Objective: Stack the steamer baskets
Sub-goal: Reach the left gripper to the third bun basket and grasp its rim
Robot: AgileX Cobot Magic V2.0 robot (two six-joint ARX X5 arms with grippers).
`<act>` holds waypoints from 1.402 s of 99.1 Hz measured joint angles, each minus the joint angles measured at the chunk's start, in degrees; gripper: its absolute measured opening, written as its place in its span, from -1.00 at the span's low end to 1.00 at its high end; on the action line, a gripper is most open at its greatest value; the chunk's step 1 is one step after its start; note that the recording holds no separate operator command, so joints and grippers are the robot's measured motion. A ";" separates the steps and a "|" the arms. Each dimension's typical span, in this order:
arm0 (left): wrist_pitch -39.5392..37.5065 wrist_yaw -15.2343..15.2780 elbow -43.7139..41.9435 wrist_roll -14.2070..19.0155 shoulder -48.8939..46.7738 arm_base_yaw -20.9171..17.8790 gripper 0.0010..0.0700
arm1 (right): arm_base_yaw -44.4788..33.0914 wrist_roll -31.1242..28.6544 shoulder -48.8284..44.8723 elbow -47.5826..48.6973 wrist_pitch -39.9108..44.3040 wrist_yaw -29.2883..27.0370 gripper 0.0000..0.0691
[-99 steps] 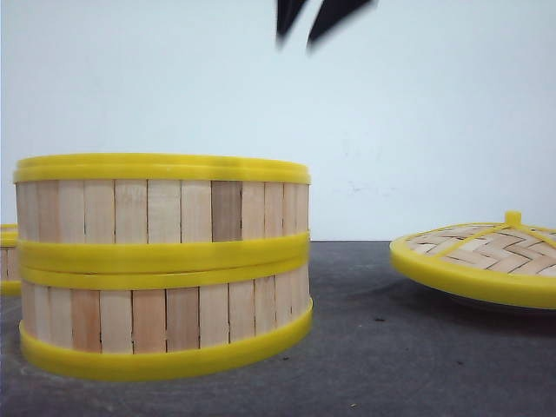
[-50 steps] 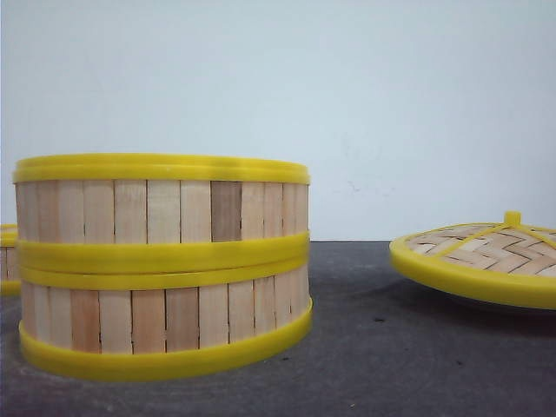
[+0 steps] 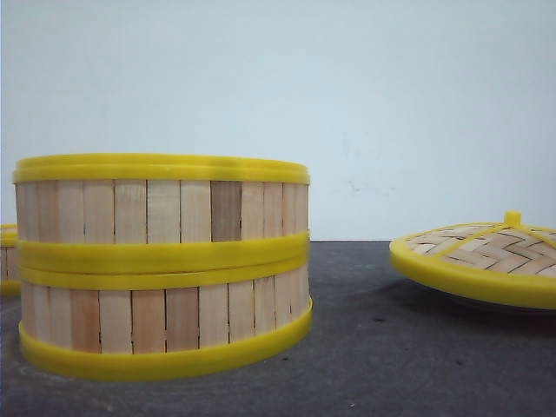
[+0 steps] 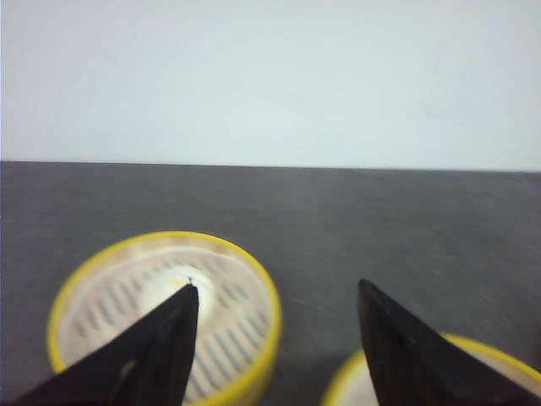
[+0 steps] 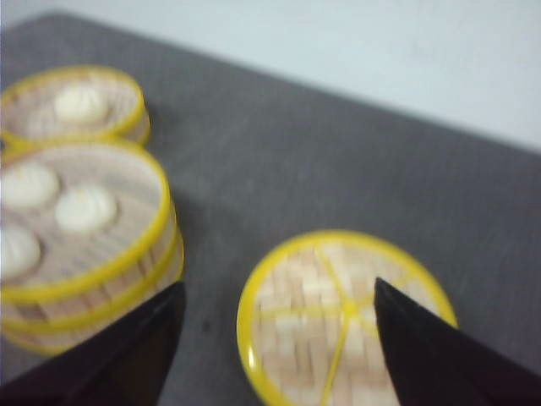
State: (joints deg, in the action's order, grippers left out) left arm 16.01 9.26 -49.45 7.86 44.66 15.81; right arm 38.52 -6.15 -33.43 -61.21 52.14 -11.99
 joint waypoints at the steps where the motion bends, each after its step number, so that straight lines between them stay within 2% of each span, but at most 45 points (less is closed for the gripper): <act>1: -0.28 -0.02 -0.04 0.00 0.42 -0.44 0.00 | 0.00 -0.15 0.17 0.11 0.00 0.00 0.33; 17: -2.56 -0.79 -2.56 -0.11 8.74 -8.00 0.00 | 0.00 -1.44 3.32 0.26 -0.55 -0.02 0.36; 26: -2.29 -2.38 -6.21 -0.17 14.78 -12.50 0.00 | 0.00 -1.66 4.00 0.20 -0.61 -0.02 0.36; 39: 2.14 -3.80 -12.76 0.83 23.85 -17.75 0.00 | 0.00 -1.68 3.52 0.20 -0.57 0.50 0.36; 53: 8.68 -7.28 -20.17 3.17 33.53 -21.66 0.00 | 0.00 -1.77 3.45 0.20 -1.25 1.27 0.36; 69: 13.11 -7.69 -25.79 4.57 42.18 -23.26 0.00 | 0.00 -1.79 3.45 0.20 -1.49 1.27 0.36; 93: 13.11 -7.72 -26.03 6.73 50.16 -24.52 0.00 | 0.00 -1.79 3.45 0.20 -1.49 1.27 0.36; 139: 13.44 -7.72 -26.03 8.07 57.79 -24.68 0.00 | 0.00 -1.79 3.45 0.20 -1.77 1.18 0.36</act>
State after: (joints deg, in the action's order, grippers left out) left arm 29.45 1.54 -75.48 15.92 102.45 -8.86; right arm 38.52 -7.94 -29.98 -61.01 50.37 -10.81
